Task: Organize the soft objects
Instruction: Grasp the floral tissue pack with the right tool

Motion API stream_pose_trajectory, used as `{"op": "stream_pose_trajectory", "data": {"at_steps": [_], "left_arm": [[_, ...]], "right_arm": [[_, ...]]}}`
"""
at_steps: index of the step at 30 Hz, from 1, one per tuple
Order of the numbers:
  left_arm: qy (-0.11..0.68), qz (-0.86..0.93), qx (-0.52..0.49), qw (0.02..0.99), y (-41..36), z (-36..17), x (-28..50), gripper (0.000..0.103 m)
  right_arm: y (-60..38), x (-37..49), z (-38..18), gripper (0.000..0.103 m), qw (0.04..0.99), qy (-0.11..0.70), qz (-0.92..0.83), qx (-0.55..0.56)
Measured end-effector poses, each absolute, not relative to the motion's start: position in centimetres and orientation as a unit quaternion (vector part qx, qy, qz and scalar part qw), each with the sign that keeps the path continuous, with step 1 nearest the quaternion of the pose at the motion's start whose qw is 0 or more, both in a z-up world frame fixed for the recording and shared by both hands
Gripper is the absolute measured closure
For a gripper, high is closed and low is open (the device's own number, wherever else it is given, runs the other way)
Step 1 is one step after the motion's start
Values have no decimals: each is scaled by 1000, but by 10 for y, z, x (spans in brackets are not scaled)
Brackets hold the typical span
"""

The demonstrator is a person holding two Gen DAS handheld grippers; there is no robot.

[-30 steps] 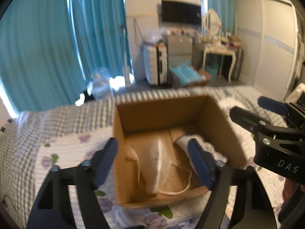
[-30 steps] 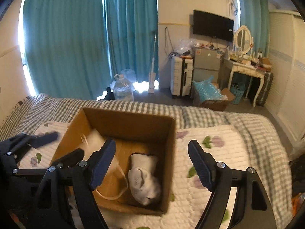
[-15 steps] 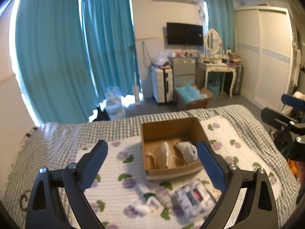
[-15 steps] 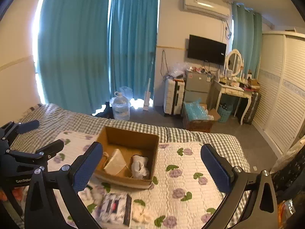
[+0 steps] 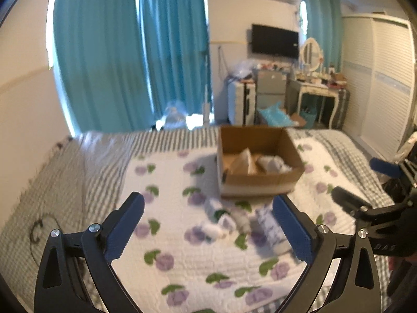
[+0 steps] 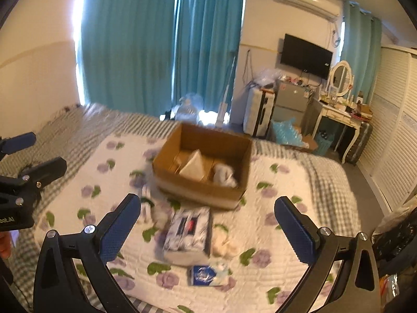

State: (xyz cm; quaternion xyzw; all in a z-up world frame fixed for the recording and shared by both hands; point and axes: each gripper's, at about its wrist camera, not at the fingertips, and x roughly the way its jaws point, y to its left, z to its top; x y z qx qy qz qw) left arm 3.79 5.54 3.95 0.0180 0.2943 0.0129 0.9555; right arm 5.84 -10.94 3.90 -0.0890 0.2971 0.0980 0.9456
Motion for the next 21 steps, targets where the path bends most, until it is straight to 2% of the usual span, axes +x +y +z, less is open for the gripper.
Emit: {"op": "stream_pose_trajectory", "data": {"at_steps": [8,16,20,21], "left_arm": [[356,17,18,934,68,-44,51,2],[393,11,20,919,75,-85,85,2],[403,0,26,915,74,-102,104,2],[405,-1,27,914,74,-105,109,2]], "right_arm": [[-92,87,-53,0,920,367,107,-83],[-69,120,-133,0,884,439,111,-113],[-63,125,-161,0,876,451,91,-147],[-64,126,-164,5,875,452,91,-150]]}}
